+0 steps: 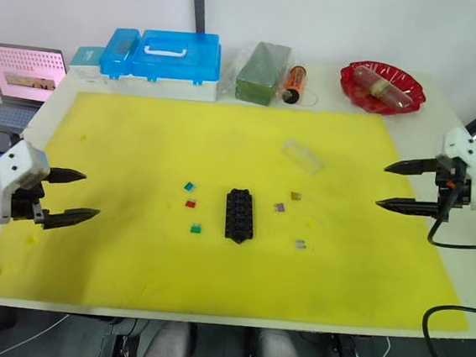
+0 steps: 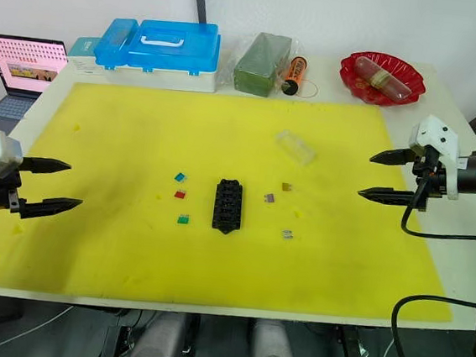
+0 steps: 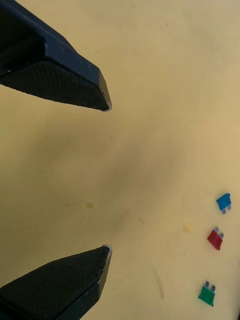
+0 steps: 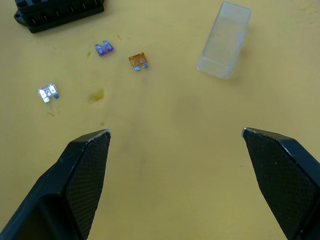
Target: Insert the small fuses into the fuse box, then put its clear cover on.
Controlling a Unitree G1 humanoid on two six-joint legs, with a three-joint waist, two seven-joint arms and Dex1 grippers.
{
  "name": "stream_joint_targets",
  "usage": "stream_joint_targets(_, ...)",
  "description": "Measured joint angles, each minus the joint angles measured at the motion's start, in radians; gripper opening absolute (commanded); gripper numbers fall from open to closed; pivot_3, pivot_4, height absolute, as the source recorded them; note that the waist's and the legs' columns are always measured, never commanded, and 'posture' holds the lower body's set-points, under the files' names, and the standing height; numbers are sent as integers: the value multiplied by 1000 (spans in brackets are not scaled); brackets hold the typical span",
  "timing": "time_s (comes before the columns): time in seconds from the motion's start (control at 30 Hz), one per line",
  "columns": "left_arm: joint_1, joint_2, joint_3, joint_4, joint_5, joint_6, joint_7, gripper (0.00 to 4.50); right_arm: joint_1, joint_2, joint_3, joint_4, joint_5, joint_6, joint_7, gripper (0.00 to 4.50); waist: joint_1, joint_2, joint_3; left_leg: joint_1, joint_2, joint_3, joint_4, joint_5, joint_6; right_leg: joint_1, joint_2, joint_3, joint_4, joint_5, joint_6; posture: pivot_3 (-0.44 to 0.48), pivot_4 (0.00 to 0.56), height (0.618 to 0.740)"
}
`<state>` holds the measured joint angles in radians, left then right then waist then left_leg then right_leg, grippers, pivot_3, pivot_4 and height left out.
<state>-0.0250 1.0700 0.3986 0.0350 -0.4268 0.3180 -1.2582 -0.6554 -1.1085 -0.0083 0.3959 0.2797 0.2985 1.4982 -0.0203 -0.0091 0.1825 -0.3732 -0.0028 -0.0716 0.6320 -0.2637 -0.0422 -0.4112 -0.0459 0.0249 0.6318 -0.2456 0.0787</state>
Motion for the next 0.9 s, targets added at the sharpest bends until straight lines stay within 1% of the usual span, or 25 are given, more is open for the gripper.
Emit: stream_joint_targets(0.9,-9,-2,1,-7,0,27,18,4500,10,29,0,-1,0,0,-23,4477,0,0,0,0,0,0,0,0,0,0,0,0,0,0,0,0,150,740)
